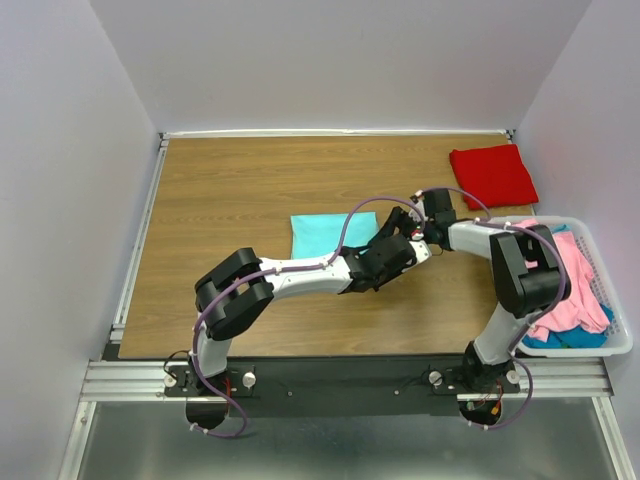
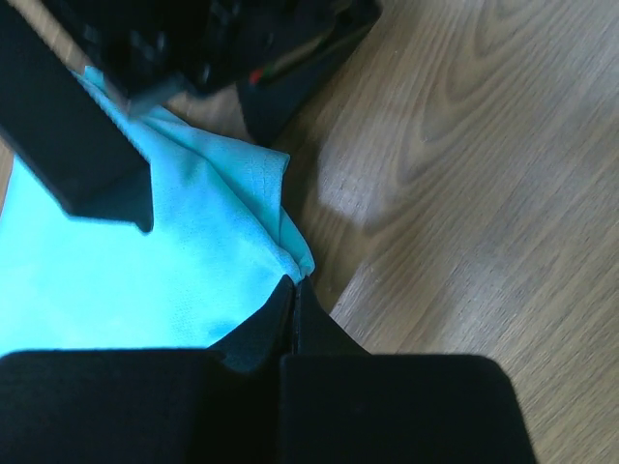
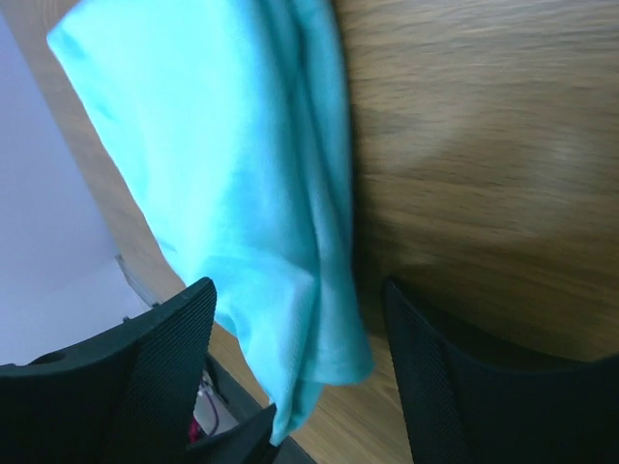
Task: Fold and stack the t-shirts
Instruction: Neatly place the folded tshirt to the corner
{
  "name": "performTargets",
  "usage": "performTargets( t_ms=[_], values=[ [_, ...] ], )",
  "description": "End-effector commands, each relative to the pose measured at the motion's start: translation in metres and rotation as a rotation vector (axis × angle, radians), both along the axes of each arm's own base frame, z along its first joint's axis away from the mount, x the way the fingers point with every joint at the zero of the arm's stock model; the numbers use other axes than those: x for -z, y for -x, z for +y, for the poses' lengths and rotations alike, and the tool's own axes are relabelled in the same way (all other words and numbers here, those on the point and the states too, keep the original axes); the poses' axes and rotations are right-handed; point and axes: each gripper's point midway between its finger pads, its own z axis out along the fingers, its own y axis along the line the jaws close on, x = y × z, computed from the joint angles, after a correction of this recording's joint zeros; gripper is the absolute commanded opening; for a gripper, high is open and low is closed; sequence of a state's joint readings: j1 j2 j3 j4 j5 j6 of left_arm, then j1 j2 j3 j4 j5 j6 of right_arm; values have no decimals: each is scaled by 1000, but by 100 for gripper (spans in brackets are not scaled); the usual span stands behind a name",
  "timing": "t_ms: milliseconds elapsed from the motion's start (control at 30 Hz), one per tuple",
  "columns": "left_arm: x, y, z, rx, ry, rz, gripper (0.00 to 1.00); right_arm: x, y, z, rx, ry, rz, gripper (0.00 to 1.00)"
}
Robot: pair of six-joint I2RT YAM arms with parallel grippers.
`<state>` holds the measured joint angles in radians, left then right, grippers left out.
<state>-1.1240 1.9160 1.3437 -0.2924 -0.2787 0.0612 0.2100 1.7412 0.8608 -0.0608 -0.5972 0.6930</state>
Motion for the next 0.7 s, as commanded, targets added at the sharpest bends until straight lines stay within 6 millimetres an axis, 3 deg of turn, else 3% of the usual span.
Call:
performTargets(
  t_ms=[0, 167, 300, 467, 500, 567, 600, 667],
  values=[
    [-12, 3, -7, 11, 51, 5, 0, 6, -1, 24, -60, -26, -6, 74],
    [-15, 2, -9, 12, 64, 3, 0, 16, 2, 41, -106, 0, -2, 68],
    [-20, 1, -12, 9, 80, 1, 0, 23, 3, 51, -135, 5, 5, 57],
    [-26, 0, -14, 6, 99, -7, 0, 26, 4, 51, -143, 35, -11, 46],
    [-30, 0, -15, 5, 109, -11, 1, 25, 4, 51, -146, 35, -17, 35],
    [-34, -1, -16, 2, 123, -14, 5, 24, 2, 49, -148, 47, -35, 25],
    [-37, -1, -16, -4, 129, -18, 10, 23, 1, 48, -154, 58, -49, 13],
    [-47, -4, -15, -26, 148, -36, 20, 20, -3, 44, -159, 86, -77, 4]
  ],
)
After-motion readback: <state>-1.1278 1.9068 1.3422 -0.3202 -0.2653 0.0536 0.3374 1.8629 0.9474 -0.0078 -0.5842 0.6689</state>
